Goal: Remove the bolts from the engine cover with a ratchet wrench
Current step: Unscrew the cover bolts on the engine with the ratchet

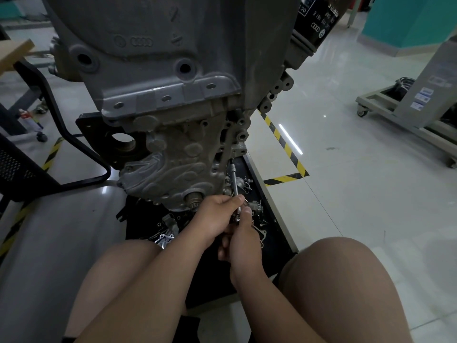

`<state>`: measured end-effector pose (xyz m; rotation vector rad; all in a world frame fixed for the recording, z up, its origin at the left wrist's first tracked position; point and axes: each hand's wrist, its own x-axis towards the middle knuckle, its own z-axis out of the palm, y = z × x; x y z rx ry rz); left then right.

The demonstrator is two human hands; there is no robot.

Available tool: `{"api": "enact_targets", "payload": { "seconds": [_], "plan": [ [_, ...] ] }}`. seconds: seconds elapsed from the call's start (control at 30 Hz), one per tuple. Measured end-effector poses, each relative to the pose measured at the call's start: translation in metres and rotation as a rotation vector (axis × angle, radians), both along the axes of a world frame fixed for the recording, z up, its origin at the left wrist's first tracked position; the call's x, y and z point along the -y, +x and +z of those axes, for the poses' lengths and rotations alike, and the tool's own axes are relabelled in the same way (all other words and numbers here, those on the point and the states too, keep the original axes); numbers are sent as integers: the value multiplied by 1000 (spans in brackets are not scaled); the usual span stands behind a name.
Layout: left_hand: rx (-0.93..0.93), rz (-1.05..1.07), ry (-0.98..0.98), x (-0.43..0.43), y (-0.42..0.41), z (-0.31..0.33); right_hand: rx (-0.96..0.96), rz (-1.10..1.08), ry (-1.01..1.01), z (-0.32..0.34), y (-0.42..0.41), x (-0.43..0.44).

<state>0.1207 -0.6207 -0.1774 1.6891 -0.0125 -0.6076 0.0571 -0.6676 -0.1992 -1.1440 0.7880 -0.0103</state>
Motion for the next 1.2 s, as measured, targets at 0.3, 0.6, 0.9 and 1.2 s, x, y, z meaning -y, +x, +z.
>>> {"api": "enact_targets", "payload": {
  "seconds": [0.3, 0.6, 0.9, 1.2],
  "plan": [
    [-21, 43, -6, 0, 2, 0, 76, -86, -183, -2, -3, -1],
    [-80, -34, 31, 1, 2, -4, 32, -141, 276, 0, 4, 0],
    [-27, -32, 10, 0, 2, -3, 13, -70, 187, -2, 4, 0],
    [-14, 19, -36, 1, 3, 0, 75, -122, -61, -1, -5, 1]
  ]
}}
